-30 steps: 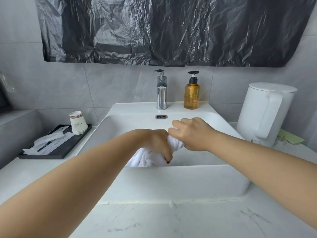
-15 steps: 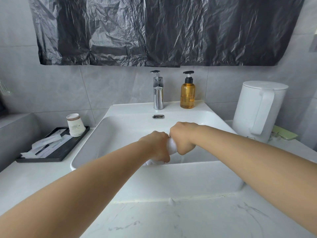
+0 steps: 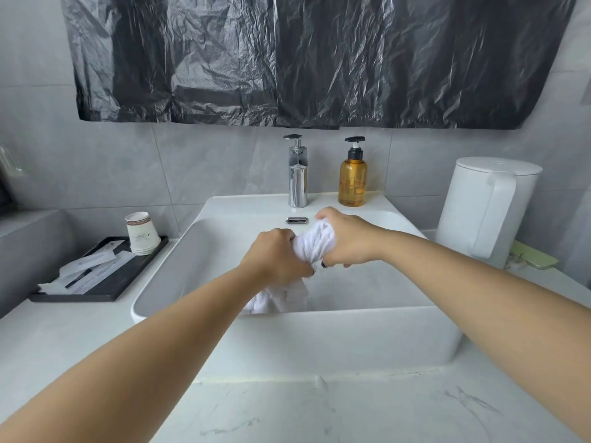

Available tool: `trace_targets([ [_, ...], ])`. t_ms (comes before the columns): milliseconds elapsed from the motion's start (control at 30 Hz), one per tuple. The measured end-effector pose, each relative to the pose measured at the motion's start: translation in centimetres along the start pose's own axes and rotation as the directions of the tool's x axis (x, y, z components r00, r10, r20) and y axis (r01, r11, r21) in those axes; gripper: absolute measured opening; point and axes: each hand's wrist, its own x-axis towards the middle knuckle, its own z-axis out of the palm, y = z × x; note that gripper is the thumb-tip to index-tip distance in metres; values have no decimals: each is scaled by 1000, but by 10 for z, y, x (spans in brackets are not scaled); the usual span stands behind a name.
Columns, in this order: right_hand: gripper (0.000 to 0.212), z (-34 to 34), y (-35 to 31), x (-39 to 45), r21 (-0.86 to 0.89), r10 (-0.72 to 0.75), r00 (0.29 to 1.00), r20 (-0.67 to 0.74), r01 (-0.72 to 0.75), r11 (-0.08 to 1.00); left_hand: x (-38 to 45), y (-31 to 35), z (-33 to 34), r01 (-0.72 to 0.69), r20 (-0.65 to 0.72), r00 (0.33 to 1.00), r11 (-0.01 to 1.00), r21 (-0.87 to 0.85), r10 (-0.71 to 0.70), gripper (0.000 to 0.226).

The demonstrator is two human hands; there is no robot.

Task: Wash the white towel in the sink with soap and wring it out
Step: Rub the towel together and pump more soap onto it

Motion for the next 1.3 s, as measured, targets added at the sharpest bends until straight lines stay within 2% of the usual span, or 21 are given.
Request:
trace_targets([
  [67,74,2,3,-4,299,24,999,-43,-11,954,2,0,-2,65,-28,997,977,-201,-72,34],
  [133,68,9,5,-7,523,72,997,-14,-55,851,3,4,-3,106,-55,988,899,-424,-143,39],
  [200,60,19,4,-9,682,71,996,57,-91,726,3,11,-5,109,-64,979,766,-634,-193,42],
  [300,45,24,-1,-13,841,-44,993,108,-68,537,2,23,-13,73,-42,983,589,-805,-180,23],
  [367,40,17,-5,-16,887,-105,985,134,-72,457,0,30,-19,43,-28,992,555,-831,-119,19],
  [433,38,13,-4,-18,895,-169,969,178,-89,437,1,33,-23,18,-12,999,554,-832,-50,23],
  [567,41,14,0,-21,897,-269,931,247,-114,428,0,40,-29,11,59,997,622,-783,57,24],
  [633,34,15,1,-23,894,-304,916,262,-112,435,0,40,-29,24,104,991,663,-749,81,39],
  [667,31,17,0,-24,890,-307,916,258,-101,445,0,39,-29,26,122,988,683,-730,93,42],
  [733,33,24,-1,-24,878,-263,941,215,-68,474,-3,36,-30,18,157,978,695,-719,137,34],
  [767,37,29,-1,-23,877,-224,957,183,-56,478,-5,35,-31,38,193,968,668,-743,160,32],
  [867,47,38,-2,-19,902,-131,987,96,-31,430,-15,25,-29,180,323,920,496,-850,221,42],
  [933,53,36,-1,-19,924,-109,993,52,-6,381,-18,13,-23,180,330,910,477,-860,252,49],
  [1033,55,34,-2,-19,945,-97,995,0,32,325,-20,-4,-16,175,352,894,507,-844,277,57],
  [1133,49,37,0,-24,951,-105,994,-21,53,305,-24,-14,-17,155,422,870,670,-726,256,71],
  [1200,47,38,6,-27,943,-80,997,-5,32,332,-29,-18,-17,146,428,889,784,-604,164,88],
  [1300,56,38,20,-23,943,77,997,18,-43,329,-31,-24,-11,148,318,948,894,-422,-7,111],
])
